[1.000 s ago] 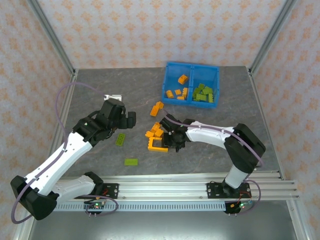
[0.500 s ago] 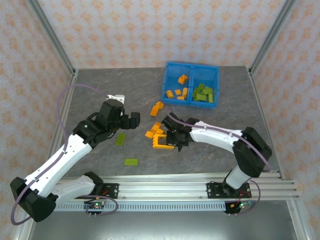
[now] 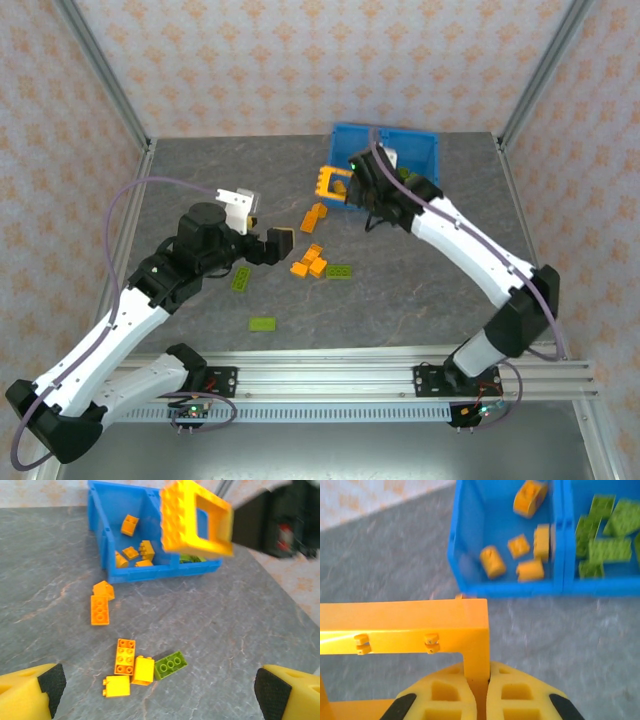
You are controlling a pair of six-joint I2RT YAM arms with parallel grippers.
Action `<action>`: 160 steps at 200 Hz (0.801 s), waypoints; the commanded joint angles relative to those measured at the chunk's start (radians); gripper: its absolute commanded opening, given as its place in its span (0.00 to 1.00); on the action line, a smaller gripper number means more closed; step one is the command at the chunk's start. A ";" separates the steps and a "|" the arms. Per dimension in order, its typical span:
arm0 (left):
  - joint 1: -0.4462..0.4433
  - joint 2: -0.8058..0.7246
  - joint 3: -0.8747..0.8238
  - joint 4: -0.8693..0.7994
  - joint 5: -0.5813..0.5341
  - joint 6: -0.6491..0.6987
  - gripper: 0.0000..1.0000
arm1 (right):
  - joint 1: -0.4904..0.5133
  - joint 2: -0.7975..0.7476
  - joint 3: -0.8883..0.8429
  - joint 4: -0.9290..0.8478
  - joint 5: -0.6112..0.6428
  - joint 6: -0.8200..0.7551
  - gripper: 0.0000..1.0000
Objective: Sort the legos into containers by color
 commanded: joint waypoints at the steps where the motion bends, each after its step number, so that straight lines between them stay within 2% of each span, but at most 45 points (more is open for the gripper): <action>1: -0.003 -0.017 -0.026 0.043 0.064 -0.009 1.00 | -0.058 0.132 0.119 -0.011 0.071 -0.086 0.05; 69: -0.007 -0.018 -0.006 -0.095 -0.019 -0.065 1.00 | -0.199 0.618 0.622 -0.180 0.137 -0.088 0.04; 105: -0.007 -0.031 -0.022 -0.102 -0.041 -0.088 1.00 | -0.245 0.835 0.888 -0.291 0.068 -0.076 0.06; 121: -0.007 -0.028 -0.023 -0.104 -0.050 -0.099 1.00 | -0.250 0.884 0.955 -0.321 0.054 -0.068 0.11; 160: -0.008 -0.010 -0.024 -0.105 -0.079 -0.109 1.00 | -0.250 0.877 0.968 -0.291 -0.008 -0.050 0.26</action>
